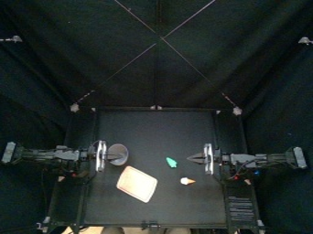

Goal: Pick the green grapes then place it on the pink plate
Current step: Pick the green grapes

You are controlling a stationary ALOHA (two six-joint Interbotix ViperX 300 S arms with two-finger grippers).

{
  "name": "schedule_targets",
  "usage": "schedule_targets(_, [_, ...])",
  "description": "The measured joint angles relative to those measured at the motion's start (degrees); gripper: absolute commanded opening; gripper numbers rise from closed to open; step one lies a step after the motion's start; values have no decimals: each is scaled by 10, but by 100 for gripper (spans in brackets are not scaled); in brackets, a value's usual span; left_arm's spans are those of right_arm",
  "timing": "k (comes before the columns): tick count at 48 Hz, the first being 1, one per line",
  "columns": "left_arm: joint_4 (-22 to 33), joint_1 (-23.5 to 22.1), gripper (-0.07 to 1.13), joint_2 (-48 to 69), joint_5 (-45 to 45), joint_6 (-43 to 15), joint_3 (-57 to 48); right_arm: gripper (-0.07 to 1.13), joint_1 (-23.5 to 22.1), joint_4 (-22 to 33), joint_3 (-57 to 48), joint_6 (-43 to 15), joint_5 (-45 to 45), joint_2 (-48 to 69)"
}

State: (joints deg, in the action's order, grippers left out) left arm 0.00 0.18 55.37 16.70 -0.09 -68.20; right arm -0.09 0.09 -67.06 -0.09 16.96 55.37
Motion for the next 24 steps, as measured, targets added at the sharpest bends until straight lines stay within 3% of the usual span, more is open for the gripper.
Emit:
schedule_targets(6, [1,2,13,-1,-52,1,10,7,1,-14,-3,-13,-20,-12])
schedule_targets(13, [2,11,13,-1,-90,1,15,15,-3,-45,10,-30,-105,-69])
schedule_targets(18, [3,18,13,0,-95,1,15,31,-10,-71,29,-31,-150,-123])
schedule_targets(24, [5,25,13,-1,-96,2,13,62,-13,-136,52,-32,-163,-192])
